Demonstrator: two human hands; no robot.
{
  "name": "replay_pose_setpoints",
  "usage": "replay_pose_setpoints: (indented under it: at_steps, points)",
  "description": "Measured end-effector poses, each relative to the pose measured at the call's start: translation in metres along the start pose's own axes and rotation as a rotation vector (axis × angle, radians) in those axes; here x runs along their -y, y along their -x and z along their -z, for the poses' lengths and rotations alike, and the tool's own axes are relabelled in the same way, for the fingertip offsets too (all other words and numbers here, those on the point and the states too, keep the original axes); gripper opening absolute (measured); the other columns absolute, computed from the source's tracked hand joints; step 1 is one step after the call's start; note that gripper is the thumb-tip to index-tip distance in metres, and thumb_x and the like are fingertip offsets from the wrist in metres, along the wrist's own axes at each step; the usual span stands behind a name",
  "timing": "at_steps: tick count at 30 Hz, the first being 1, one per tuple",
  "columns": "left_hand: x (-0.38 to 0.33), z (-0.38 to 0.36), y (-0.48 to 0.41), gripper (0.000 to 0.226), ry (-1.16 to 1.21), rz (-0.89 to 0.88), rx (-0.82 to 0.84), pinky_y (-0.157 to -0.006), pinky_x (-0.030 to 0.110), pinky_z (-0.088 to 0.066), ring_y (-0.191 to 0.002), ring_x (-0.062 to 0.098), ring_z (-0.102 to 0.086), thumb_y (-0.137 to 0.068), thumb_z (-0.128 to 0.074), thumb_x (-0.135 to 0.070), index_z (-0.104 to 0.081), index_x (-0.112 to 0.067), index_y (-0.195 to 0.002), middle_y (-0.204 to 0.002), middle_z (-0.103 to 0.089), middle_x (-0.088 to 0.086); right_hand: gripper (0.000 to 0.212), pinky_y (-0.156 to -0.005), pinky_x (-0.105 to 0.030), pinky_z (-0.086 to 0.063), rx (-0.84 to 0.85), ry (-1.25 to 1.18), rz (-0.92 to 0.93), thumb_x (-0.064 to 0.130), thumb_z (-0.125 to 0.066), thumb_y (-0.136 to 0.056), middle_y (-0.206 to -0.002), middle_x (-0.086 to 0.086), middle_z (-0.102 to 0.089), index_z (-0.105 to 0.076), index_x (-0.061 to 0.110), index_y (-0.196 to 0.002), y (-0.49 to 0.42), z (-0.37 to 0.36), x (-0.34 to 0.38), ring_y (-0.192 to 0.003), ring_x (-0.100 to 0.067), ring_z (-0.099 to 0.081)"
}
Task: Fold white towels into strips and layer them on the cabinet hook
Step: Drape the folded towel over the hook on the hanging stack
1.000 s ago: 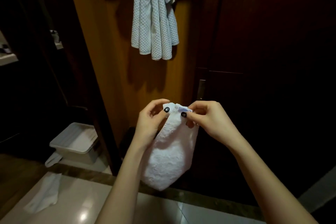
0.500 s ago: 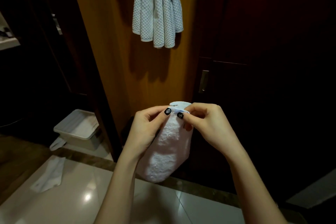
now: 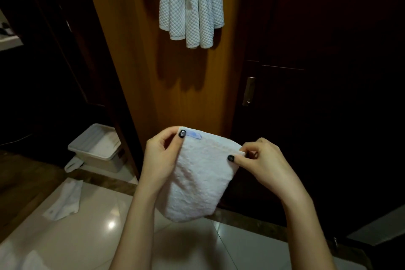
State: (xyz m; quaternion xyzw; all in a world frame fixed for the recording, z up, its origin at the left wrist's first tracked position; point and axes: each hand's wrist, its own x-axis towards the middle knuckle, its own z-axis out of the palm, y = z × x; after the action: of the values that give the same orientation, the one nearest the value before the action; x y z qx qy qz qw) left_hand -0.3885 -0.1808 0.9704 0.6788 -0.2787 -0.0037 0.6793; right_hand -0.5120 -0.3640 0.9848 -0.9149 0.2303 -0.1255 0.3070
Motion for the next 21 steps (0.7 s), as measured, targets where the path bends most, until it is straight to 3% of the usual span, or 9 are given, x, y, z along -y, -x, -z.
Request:
replay_pose_setpoints:
  at_steps: [4, 6, 8, 11, 14, 16, 19, 21]
  points:
    - [0.021, 0.009, -0.001, 0.026, -0.140, 0.024, -0.073, -0.066, 0.010, -0.044, -0.078, 0.000, -0.061, -0.099, -0.054, -0.018, -0.066, -0.036, -0.086, -0.086, -0.070, -0.009, 0.022, -0.065, -0.011, -0.036, 0.080, -0.199, 0.053, 0.034, -0.072, -0.086, -0.090, 0.006, -0.054, -0.063, 0.023, -0.068, 0.001, -0.010, -0.013, -0.077, -0.002, -0.051]
    - [0.028, 0.008, 0.001, 0.026, -0.239, 0.005, -0.107, -0.061, 0.013, -0.040, -0.072, 0.005, -0.055, -0.099, -0.053, -0.019, -0.061, -0.039, -0.085, -0.083, -0.067, 0.000, 0.029, -0.058, -0.014, -0.035, 0.027, -0.337, 0.101, 0.027, -0.074, -0.084, -0.073, 0.005, -0.053, -0.056, 0.015, -0.064, 0.000, -0.016, -0.012, -0.063, -0.003, -0.046]
    - [0.029, 0.004, 0.002, 0.026, -0.256, -0.014, -0.114, -0.061, 0.011, -0.039, -0.070, 0.002, -0.054, -0.099, -0.053, -0.020, -0.059, -0.041, -0.087, -0.081, -0.065, -0.005, 0.034, -0.055, -0.021, -0.031, -0.058, -0.421, 0.115, 0.025, -0.074, -0.084, -0.062, -0.001, -0.044, -0.049, 0.012, -0.064, -0.001, -0.020, -0.010, -0.059, -0.004, -0.042]
    - [0.024, -0.002, 0.003, 0.026, -0.191, -0.029, -0.117, -0.069, 0.006, -0.044, -0.083, -0.006, -0.060, -0.097, -0.057, -0.016, -0.062, -0.040, -0.092, -0.089, -0.067, -0.017, 0.034, -0.056, -0.031, -0.031, -0.162, -0.492, 0.113, 0.022, -0.075, -0.083, -0.070, -0.012, -0.046, -0.045, 0.015, -0.069, -0.005, -0.018, -0.009, -0.063, -0.009, -0.041]
    - [0.022, -0.008, 0.004, 0.028, -0.176, -0.017, -0.092, -0.071, 0.008, -0.047, -0.086, -0.003, -0.063, -0.092, -0.064, -0.012, -0.065, -0.039, -0.091, -0.090, -0.069, -0.017, 0.032, -0.053, -0.026, -0.029, -0.215, -0.410, 0.118, 0.023, -0.073, -0.082, -0.072, -0.009, -0.046, -0.043, 0.020, -0.072, -0.005, -0.018, -0.013, -0.059, -0.007, -0.038]
    - [0.021, -0.010, 0.004, 0.026, -0.195, 0.002, -0.059, -0.071, 0.009, -0.048, -0.086, -0.002, -0.064, -0.091, -0.067, -0.012, -0.067, -0.039, -0.089, -0.089, -0.070, -0.018, 0.024, -0.052, -0.023, -0.033, -0.222, -0.353, 0.088, 0.022, -0.072, -0.082, -0.072, 0.002, -0.052, -0.048, 0.025, -0.079, -0.006, -0.020, -0.017, -0.060, -0.006, -0.046]
    - [0.022, -0.012, 0.003, 0.013, -0.431, -0.082, -0.065, -0.068, 0.008, -0.042, -0.082, 0.003, -0.062, -0.093, -0.063, -0.014, -0.068, -0.027, -0.092, -0.089, -0.068, -0.014, 0.013, -0.058, -0.015, -0.037, -0.130, -0.225, 0.006, 0.024, -0.070, -0.085, -0.087, 0.012, -0.059, -0.058, 0.026, -0.090, -0.006, -0.024, -0.021, -0.076, -0.001, -0.055]
    - [0.023, -0.016, 0.005, 0.008, -0.596, -0.132, -0.115, -0.064, 0.014, -0.038, -0.078, 0.006, -0.057, -0.096, -0.058, -0.015, -0.065, -0.018, -0.098, -0.090, -0.066, -0.011, 0.011, -0.055, -0.013, -0.035, -0.101, -0.178, 0.026, 0.024, -0.068, -0.087, -0.078, 0.008, -0.060, -0.061, 0.020, -0.080, -0.003, -0.027, -0.023, -0.071, -0.003, -0.054]
